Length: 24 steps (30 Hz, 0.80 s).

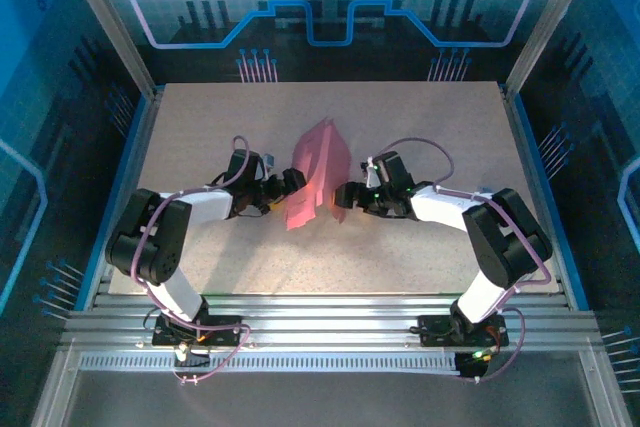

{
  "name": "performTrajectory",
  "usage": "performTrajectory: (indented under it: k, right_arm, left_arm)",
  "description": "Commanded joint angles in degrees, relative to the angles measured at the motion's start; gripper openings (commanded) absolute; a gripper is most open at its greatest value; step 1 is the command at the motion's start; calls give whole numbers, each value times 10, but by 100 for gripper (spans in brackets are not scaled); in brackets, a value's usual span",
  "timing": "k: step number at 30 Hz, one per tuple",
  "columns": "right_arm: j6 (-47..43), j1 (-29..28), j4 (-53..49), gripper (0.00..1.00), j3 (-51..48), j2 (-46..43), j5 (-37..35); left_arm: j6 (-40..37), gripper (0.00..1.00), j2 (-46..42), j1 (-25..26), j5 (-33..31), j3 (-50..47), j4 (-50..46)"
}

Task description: Fold the paper box

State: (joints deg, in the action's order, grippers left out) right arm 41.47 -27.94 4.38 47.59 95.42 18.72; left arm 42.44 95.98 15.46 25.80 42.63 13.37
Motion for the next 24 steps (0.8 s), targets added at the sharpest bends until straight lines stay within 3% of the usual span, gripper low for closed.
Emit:
performTrajectory:
  k: [1, 7, 13, 20, 24]
  right_arm:
    - [20, 5, 68, 81, -2, -1, 47]
    - [30, 6, 93, 82, -12, -7, 62]
    - [25, 29, 39, 81, -51, -69, -7]
    - [-1, 79, -24, 81, -66, -148, -1]
    - [2, 112, -22, 82, -76, -183, 41]
  left_arm:
    - [12, 99, 18, 22, 67, -10, 22]
    - [19, 99, 25, 41, 73, -5, 38]
    - [19, 99, 49, 47, 57, -1, 29]
    - [28, 99, 72, 49, 54, -5, 50]
    - [26, 99, 75, 54, 51, -3, 46]
